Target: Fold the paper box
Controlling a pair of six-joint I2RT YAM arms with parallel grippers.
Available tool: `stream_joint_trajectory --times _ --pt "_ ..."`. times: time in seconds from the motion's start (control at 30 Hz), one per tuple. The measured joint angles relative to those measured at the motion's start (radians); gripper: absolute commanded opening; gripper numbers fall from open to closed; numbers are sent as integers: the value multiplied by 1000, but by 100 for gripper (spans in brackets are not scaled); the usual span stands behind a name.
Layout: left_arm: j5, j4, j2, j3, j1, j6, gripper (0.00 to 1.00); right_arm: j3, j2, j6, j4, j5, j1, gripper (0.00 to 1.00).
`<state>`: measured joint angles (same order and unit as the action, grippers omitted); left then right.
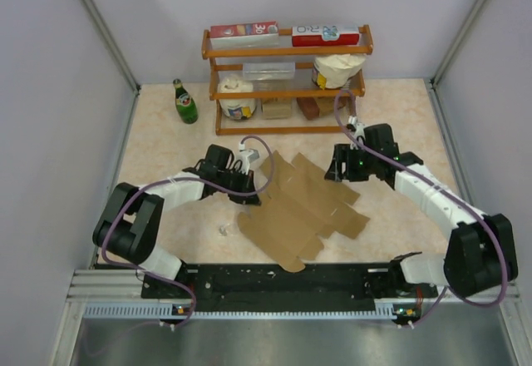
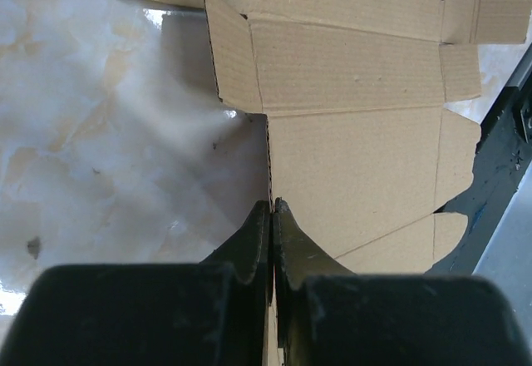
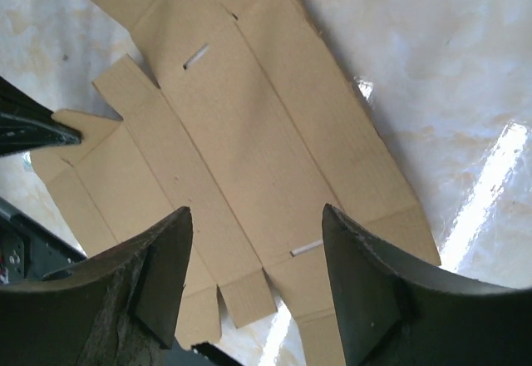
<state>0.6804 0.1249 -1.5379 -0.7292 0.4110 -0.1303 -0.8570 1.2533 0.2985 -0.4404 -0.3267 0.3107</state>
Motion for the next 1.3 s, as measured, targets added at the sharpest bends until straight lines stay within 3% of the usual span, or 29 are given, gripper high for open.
stream_joint_trajectory --times 0.4,0.67,1.3 --pt "-76 19 -16 11 0 -40 4 -159 307 -82 15 -23 -22 65" --pt "-93 18 -40 3 0 -63 5 -193 399 -116 23 -28 -58 65" --pt "-94 19 -58 -11 1 -78 4 -231 562 -132 52 -244 -98 64"
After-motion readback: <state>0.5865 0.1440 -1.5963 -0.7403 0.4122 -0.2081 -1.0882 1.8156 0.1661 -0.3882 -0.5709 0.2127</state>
